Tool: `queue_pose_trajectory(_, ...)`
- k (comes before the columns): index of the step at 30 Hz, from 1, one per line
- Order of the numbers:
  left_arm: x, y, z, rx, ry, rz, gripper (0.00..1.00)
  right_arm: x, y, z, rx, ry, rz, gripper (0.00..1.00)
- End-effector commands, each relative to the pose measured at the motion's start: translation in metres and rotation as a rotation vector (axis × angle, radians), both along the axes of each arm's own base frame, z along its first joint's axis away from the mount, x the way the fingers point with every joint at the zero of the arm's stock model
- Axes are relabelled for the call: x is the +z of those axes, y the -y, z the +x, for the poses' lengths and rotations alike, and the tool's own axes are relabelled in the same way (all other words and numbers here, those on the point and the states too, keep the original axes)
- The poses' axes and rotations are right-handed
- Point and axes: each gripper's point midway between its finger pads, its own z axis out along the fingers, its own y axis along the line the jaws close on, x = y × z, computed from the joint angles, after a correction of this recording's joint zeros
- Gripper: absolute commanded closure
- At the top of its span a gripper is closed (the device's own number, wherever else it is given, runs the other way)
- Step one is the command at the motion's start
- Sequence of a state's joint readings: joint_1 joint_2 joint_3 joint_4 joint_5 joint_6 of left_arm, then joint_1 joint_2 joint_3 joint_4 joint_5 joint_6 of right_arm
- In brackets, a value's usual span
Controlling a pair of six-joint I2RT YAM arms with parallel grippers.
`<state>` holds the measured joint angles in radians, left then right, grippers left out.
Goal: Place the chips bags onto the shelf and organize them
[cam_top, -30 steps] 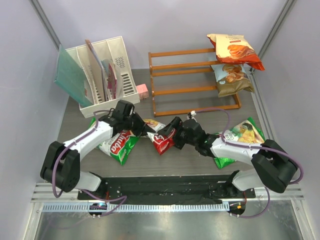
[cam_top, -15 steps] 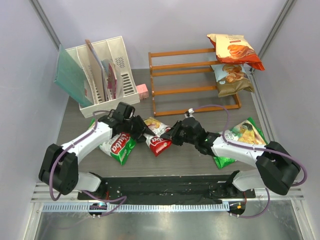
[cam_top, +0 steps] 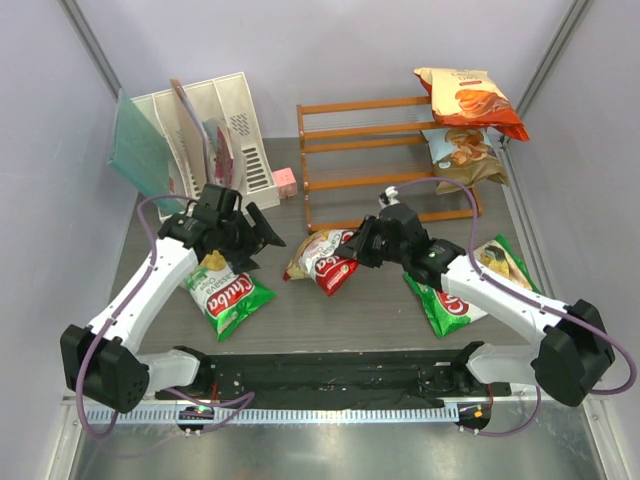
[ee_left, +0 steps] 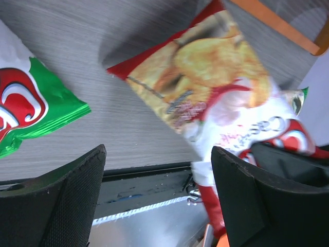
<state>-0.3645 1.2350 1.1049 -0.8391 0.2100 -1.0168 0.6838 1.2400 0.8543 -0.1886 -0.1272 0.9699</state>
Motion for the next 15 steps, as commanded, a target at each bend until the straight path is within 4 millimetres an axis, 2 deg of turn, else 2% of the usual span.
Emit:
queue_pose_trajectory(1, -0.001, -0.006, 0.001, 0.018, 0.003, 0.021, 0.18, 0.086, 0.008, 0.017, -0.006, 0.191, 0.069, 0.92)
queue_pose_trajectory(3, 0.001, -0.006, 0.004, 0.018, 0.015, 0.02, 0.18, 0.099, 0.019, 0.026, -0.04, 0.215, 0.078, 0.93)
queue_pose_trajectory(4, 0.0, -0.007, 0.005, 0.016, 0.012, 0.023, 0.18, 0.114, 0.022, 0.028, -0.046, 0.241, 0.09, 0.93)
queue_pose_trajectory(5, 0.001, -0.006, 0.007, 0.014, 0.016, 0.023, 0.18, 0.122, 0.026, 0.032, -0.058, 0.255, 0.093, 0.94)
queue_pose_trajectory(6, 0.001, -0.006, 0.008, 0.015, 0.018, 0.022, 0.18, 0.139, 0.032, 0.037, -0.072, 0.291, 0.101, 0.94)
queue_pose_trajectory(8, 0.0, -0.007, 0.009, 0.015, 0.016, 0.021, 0.18, 0.148, 0.039, 0.042, -0.087, 0.305, 0.086, 0.94)
queue_pose_trajectory(9, 0.0, -0.007, 0.01, 0.016, 0.016, 0.02, 0.18, 0.162, 0.042, 0.045, -0.1, 0.333, 0.092, 0.94)
queue_pose_trajectory(13, -0.002, -0.005, 0.013, 0.012, 0.018, 0.013, 0.18, 0.179, 0.059, 0.062, -0.182, 0.41, 0.052, 0.94)
queue_pose_trajectory(15, -0.003, -0.004, 0.015, 0.008, 0.016, 0.012, 0.17, 0.185, 0.059, 0.073, -0.191, 0.424, 0.048, 0.94)
